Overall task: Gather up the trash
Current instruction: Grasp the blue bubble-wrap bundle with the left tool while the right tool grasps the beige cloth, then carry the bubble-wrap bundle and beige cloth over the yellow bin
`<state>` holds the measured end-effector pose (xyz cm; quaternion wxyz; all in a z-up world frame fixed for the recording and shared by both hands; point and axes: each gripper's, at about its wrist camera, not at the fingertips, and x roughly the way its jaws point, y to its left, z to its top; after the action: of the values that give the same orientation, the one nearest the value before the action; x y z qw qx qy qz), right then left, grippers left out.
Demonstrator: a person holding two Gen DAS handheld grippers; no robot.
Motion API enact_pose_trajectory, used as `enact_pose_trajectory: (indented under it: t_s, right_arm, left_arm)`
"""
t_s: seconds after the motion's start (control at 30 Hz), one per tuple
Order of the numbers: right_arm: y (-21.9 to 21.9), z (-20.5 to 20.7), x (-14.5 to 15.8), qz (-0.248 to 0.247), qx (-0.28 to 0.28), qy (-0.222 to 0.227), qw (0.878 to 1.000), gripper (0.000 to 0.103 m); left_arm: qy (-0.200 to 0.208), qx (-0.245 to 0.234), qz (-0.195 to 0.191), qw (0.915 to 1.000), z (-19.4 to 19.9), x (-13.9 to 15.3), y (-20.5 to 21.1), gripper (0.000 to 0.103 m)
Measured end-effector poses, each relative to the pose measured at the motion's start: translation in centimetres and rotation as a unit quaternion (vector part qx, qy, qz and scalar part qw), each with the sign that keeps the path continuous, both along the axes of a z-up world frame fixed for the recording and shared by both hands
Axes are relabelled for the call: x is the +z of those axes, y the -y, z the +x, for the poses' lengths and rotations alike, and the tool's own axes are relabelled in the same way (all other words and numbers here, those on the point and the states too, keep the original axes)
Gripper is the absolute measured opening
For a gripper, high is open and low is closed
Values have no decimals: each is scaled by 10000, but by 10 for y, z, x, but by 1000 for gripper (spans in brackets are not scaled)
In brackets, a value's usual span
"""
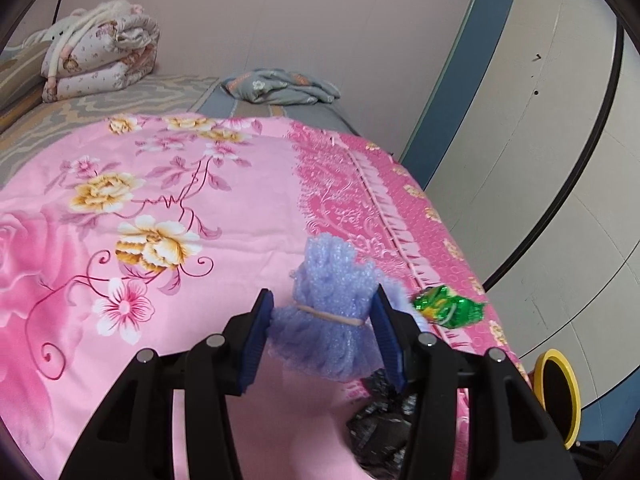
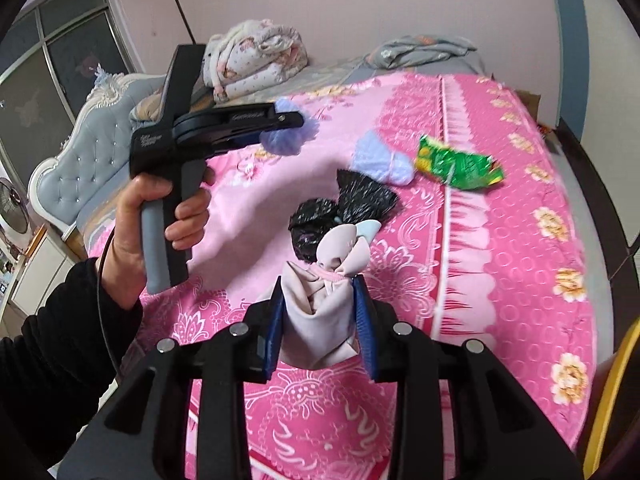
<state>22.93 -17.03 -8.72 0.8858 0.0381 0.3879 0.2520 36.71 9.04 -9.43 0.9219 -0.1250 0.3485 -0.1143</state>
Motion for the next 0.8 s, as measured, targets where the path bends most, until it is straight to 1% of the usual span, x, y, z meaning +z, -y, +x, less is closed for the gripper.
enact_pose_trajectory:
  t_s: [0.4, 0.6, 0.8]
  right_arm:
    - [44, -41, 53, 225, -440, 634, 9968, 30]
    - [71, -62, 77, 366, -709, 950, 9923, 30]
    - [97, -82, 101, 468, -969, 1285, 9859, 30]
  left_arm:
    - [610, -56, 113, 9981, -59, 68, 19, 47]
    - [892, -54, 93, 9960, -88, 99, 22, 47]
    - [1181, -46, 134, 9929, -116, 129, 33, 47]
